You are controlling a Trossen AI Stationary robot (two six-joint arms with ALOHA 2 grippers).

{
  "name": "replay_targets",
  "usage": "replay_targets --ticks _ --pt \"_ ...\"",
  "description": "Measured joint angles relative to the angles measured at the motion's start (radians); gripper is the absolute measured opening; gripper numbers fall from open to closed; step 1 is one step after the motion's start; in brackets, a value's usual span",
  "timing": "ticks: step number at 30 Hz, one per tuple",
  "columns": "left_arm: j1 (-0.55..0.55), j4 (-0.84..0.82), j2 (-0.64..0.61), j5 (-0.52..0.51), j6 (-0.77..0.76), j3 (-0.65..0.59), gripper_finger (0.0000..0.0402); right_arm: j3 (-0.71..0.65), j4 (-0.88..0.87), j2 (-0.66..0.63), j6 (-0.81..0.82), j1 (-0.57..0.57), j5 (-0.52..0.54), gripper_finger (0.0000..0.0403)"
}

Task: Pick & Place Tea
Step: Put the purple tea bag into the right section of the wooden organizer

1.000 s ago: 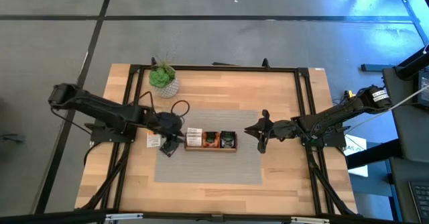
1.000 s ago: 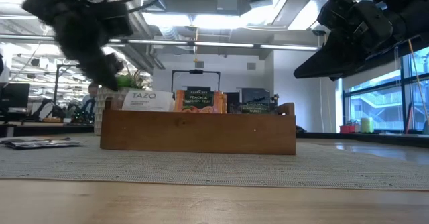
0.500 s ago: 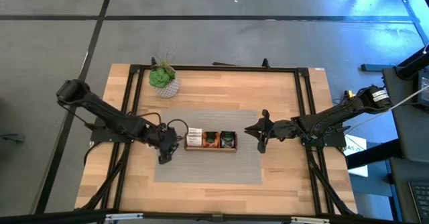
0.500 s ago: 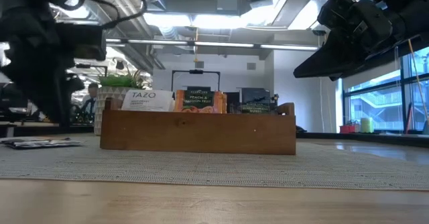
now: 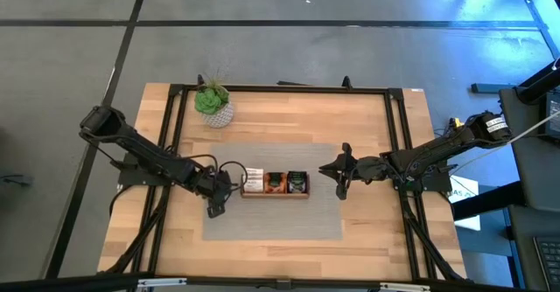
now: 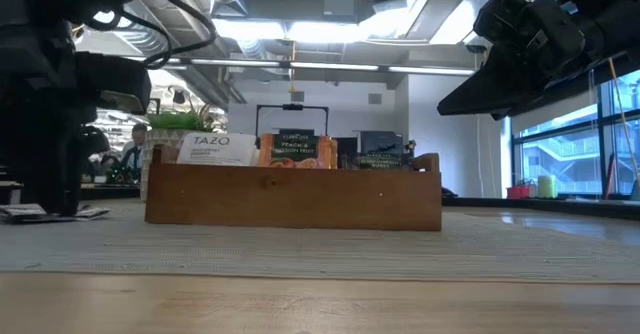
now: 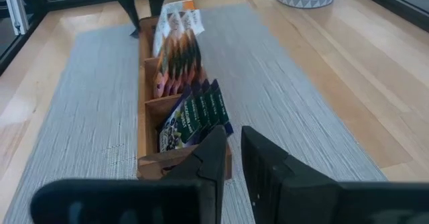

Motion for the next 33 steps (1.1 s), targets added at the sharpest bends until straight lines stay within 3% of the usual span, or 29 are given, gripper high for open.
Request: replay_targets --ticks 9,15,20,25,29,33 --pt "-0.061 0.029 -0.006 0.114 -0.118 -0.002 0.0136 0.0 0.0 0.0 0.0 0.0 -0.001 0.0051" --pt "-0.129 0.059 -0.006 0.108 -0.172 -0.003 0.0132 -0.001 0.02 0.0 0.022 0.0 -0.007 0.0051" --pt "-0.136 0.064 -0.006 0.064 -0.166 -0.003 0.0134 -0.001 0.214 0.027 -0.002 0.0 -0.118 0.0051" --pt "-0.11 0.064 -0.006 0.04 -0.112 -0.003 0.0136 0.048 0.309 0.158 -0.137 0.021 -0.299 0.0051" --pt "-0.081 0.064 -0.006 0.039 -0.092 -0.003 0.0134 0.151 0.288 0.345 -0.143 0.051 -0.31 0.0051" --pt "-0.068 0.064 -0.006 0.039 -0.069 -0.003 0.0135 0.288 0.184 0.482 -0.202 0.09 -0.399 0.0051"
